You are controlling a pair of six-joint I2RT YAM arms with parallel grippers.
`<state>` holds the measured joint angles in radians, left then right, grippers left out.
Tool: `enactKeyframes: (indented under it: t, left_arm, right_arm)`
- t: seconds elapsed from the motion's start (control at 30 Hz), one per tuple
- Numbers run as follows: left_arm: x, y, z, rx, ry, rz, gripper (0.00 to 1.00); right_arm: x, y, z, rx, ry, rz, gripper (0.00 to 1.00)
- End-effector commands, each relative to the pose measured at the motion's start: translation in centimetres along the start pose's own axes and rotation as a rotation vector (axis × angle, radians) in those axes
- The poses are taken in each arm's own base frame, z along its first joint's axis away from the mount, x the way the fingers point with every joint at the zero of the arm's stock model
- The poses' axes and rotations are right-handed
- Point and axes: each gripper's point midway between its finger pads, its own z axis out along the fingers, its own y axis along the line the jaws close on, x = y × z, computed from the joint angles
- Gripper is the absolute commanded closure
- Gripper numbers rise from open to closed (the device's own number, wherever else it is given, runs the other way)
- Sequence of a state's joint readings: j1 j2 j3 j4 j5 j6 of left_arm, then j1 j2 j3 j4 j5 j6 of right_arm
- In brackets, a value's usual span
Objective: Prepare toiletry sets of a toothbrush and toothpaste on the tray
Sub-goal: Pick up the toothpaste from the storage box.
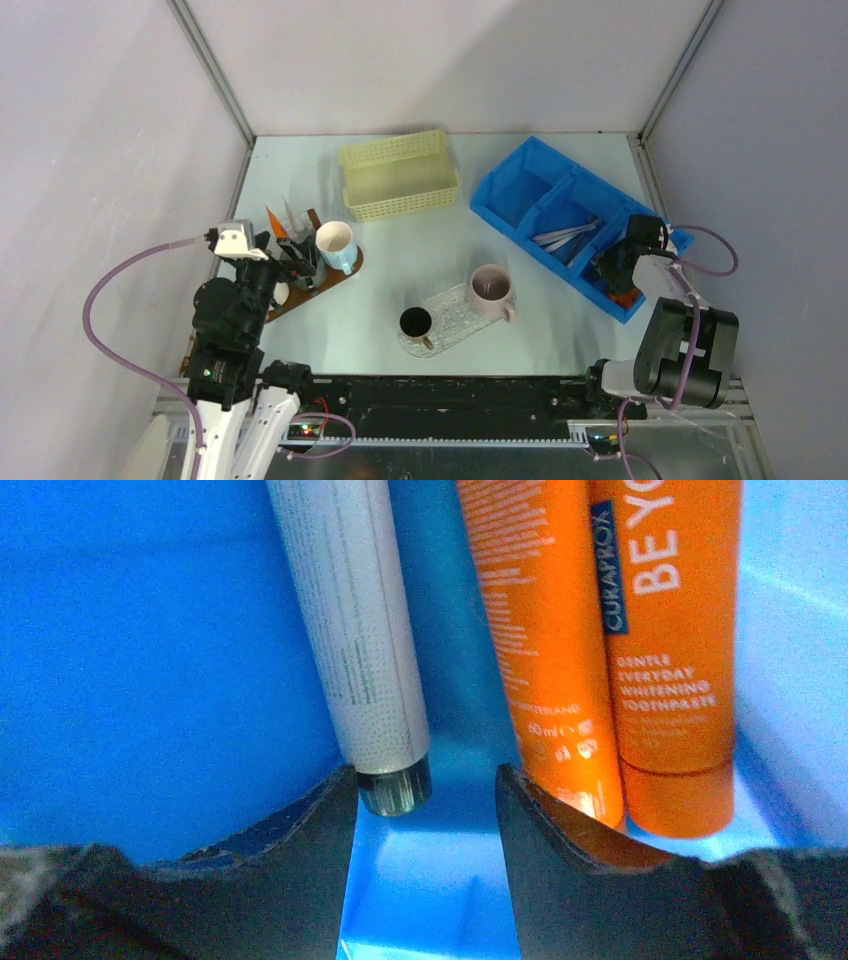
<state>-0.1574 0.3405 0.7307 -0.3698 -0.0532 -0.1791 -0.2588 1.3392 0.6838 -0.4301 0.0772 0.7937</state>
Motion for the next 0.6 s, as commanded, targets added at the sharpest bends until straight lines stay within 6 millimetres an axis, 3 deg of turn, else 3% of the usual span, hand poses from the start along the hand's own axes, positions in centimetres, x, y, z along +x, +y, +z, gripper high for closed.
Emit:
enactKeyframes:
  t: [0.0, 0.1, 0.23, 0.33, 0.57]
  left_arm:
    - [-1.2, 0.0, -0.2, -0.002, -0.021, 0.026, 0.00]
    - [-1.2, 0.0, -0.2, -0.005, -0.021, 0.027, 0.00]
    - [-1.2, 0.0, -0.3, -0.005, -0.018, 0.030, 0.00]
    - [-1.3, 0.0, -0.3, -0.004, -0.019, 0.030, 0.00]
    - [-1.6, -0.3, -0.2, 0.012, -0.026, 0.027, 0.00]
  right_arm:
    - [0.8, 0.5, 1.6, -0.031, 0.054, -0.014, 0.45]
    - [0.9, -0.5, 2.0, 0.011, 0.058, -0.017, 0.47]
    - [0.8, -2.3, 2.1, 0.100, 0.036, -0.030, 0.56]
    - [0.4, -2.6, 1.9, 0.114, 0.014, -0.038, 0.64]
    - [-1.3, -1.8, 0.7, 0.070, -0.061, -0.065, 0.98]
